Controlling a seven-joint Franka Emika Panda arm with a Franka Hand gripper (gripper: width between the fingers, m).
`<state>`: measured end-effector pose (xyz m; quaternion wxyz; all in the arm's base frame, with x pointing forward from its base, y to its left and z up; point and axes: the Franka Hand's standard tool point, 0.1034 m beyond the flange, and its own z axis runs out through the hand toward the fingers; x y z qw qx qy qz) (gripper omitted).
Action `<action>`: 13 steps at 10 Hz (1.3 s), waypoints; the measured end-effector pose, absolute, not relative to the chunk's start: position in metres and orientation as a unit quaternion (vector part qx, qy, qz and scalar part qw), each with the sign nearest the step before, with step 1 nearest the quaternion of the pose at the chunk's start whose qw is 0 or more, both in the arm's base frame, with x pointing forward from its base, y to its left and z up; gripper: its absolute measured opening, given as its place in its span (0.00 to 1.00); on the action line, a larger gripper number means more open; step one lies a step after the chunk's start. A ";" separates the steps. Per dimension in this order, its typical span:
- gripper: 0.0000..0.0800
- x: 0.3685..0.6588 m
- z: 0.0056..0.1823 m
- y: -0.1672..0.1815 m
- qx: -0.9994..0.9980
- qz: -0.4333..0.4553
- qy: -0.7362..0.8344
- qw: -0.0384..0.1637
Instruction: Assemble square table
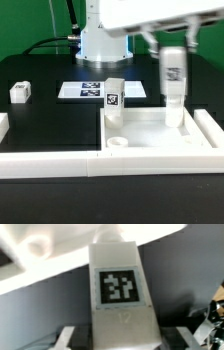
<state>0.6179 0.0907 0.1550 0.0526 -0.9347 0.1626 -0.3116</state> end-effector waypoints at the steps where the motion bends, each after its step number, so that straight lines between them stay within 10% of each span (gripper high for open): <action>1: 0.37 0.624 0.144 0.095 -0.934 -0.315 0.165 0.041; 13: 0.37 0.619 0.112 0.103 -0.945 -0.289 0.154 0.017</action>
Offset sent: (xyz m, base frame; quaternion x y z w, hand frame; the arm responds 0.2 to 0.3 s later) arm 0.0000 0.0000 0.0000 0.0000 0.0000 0.0000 1.0000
